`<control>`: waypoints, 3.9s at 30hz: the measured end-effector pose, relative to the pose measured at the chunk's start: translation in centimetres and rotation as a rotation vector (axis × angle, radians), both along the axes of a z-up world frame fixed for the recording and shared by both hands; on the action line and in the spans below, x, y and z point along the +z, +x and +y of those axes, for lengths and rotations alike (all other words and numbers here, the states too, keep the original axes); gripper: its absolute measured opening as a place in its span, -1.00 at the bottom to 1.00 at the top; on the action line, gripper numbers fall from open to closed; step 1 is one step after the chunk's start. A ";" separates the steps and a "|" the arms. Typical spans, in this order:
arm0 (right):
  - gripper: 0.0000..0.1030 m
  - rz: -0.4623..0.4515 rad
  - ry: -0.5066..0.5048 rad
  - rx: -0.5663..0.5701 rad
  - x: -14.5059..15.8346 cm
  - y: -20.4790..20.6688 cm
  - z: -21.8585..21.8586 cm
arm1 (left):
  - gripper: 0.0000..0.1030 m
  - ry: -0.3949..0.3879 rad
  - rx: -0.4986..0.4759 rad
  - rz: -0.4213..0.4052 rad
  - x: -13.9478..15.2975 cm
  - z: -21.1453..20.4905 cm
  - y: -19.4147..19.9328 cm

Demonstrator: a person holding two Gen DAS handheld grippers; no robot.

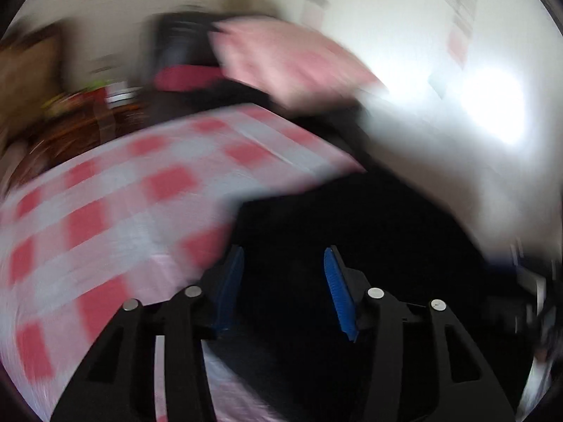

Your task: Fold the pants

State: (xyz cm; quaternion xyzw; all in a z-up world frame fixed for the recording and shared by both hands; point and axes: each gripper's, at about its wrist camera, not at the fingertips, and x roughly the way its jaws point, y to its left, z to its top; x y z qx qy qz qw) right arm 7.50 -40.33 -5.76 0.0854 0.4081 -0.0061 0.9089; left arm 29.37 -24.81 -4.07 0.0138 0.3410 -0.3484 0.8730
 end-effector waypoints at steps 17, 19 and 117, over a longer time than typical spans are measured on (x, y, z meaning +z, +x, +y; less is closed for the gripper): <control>-0.25 0.193 0.339 0.103 -2.2 11.0 -8.5 | -0.39 -0.323 0.006 0.462 -5.9 5.2 2.9; -0.31 0.168 0.348 0.109 -2.2 11.3 -8.2 | -0.57 -0.294 -0.004 0.402 -5.2 4.9 3.4; 0.95 -0.059 -0.208 -0.291 5.6 -10.9 1.8 | 0.91 0.142 0.183 0.039 6.7 0.2 -21.1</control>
